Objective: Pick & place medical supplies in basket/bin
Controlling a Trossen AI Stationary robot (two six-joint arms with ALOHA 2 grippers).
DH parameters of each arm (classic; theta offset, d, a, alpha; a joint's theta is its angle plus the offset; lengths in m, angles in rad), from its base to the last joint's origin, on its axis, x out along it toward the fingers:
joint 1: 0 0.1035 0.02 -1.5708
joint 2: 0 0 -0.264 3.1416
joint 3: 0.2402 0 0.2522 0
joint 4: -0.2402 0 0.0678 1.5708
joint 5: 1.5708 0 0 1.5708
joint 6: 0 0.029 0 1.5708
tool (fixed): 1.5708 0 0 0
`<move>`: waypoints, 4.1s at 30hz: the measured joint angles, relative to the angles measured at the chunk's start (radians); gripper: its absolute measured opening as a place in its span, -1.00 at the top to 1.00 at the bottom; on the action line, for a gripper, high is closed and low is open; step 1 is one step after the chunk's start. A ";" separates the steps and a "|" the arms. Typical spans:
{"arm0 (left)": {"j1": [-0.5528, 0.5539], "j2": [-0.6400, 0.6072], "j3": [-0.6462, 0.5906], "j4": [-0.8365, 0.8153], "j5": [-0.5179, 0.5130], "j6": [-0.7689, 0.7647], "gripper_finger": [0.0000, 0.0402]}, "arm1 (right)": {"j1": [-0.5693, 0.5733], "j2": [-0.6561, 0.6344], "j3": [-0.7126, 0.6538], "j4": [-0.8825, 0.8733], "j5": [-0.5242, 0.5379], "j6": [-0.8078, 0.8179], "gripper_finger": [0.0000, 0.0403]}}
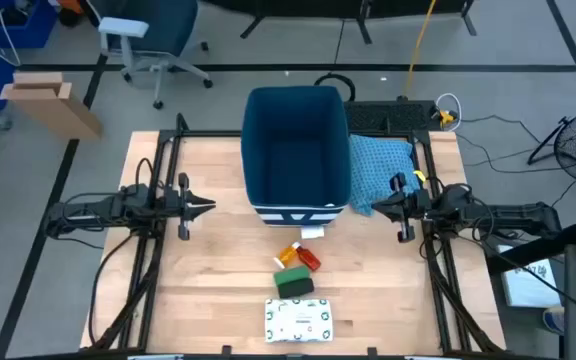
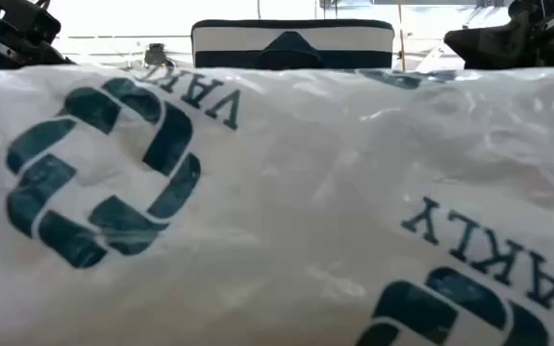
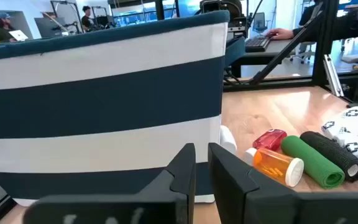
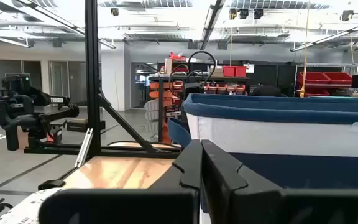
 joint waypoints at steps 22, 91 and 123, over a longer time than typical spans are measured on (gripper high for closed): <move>0.000 0.000 0.000 0.000 0.000 0.000 0.76 | 0.000 0.000 0.000 0.000 0.000 0.000 1.00; 0.000 0.000 0.000 0.000 0.000 0.000 0.76 | 0.000 0.000 0.000 0.000 0.000 0.000 1.00; -0.010 0.191 0.030 0.300 -0.056 -0.086 0.97 | 0.000 0.000 0.000 0.003 0.000 -0.096 1.00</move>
